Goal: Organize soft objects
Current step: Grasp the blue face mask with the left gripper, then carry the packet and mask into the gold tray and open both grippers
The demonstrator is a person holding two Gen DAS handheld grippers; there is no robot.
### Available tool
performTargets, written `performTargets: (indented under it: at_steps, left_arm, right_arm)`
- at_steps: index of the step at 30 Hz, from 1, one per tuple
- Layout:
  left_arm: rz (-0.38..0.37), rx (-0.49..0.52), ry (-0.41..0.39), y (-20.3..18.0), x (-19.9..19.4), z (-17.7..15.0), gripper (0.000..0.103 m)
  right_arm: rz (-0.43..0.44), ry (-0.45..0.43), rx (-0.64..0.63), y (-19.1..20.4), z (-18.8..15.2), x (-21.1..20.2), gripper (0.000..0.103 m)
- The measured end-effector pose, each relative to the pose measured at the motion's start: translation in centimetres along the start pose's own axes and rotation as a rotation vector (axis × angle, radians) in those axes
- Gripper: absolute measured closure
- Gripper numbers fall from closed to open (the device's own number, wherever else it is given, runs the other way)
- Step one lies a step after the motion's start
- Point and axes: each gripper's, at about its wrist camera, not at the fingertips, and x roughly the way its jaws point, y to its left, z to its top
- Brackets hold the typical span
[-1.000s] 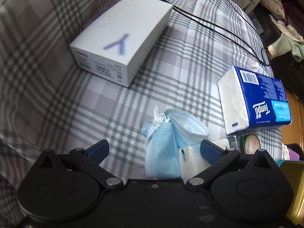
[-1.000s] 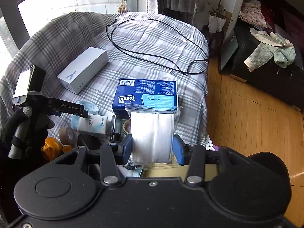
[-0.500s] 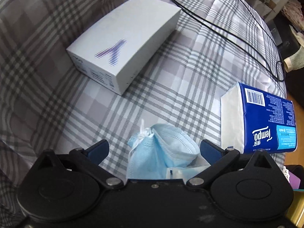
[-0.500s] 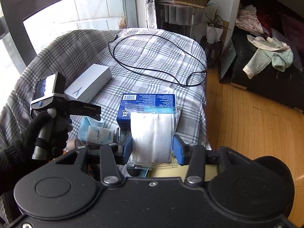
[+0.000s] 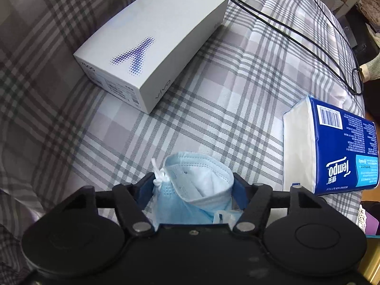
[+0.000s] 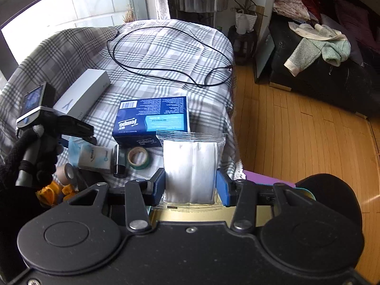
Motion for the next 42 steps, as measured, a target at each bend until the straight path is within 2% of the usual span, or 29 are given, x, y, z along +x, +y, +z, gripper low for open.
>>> performTargets:
  at_steps: [3, 12, 16, 21, 28, 33, 38, 40, 42]
  left_arm:
    - [0.007, 0.021, -0.017, 0.0, -1.2, 0.1, 0.049]
    - [0.026, 0.074, -0.168, -1.3, -8.8, -1.0, 0.05]
    - [0.031, 0.158, -0.225, -4.3, -12.5, -3.2, 0.05]
    - [-0.027, 0.265, -0.242, -9.5, -15.1, -7.6, 0.049]
    - [-0.094, 0.42, -0.195, -16.7, -14.9, -14.8, 0.048]
    - [-0.108, 0.475, -0.141, -20.3, -13.3, -18.7, 0.048]
    - [-0.085, 0.514, -0.145, -22.2, -12.6, -20.5, 0.047]
    - [-0.075, 0.528, -0.155, -22.8, -12.6, -20.9, 0.044]
    - [-0.067, 0.54, -0.172, -23.1, -12.8, -21.3, 0.033]
  right_arm:
    - [-0.014, 0.023, 0.057, -1.7, 0.0, 0.5, 0.057]
    - [-0.075, 0.045, 0.174, -5.5, -0.1, 1.1, 0.057]
    - [-0.104, 0.068, 0.198, -6.2, 0.0, 1.4, 0.057]
    - [-0.162, 0.125, 0.202, -6.9, -0.3, 2.3, 0.057]
    - [-0.178, 0.263, 0.261, -8.7, -1.5, 3.9, 0.057]
    - [-0.196, 0.283, 0.241, -9.4, -2.2, 3.7, 0.057]
    - [-0.198, 0.272, 0.211, -9.5, -2.5, 3.0, 0.057]
    - [-0.199, 0.269, 0.202, -9.6, -2.6, 2.8, 0.057]
    - [-0.202, 0.264, 0.193, -9.7, -2.8, 2.7, 0.057]
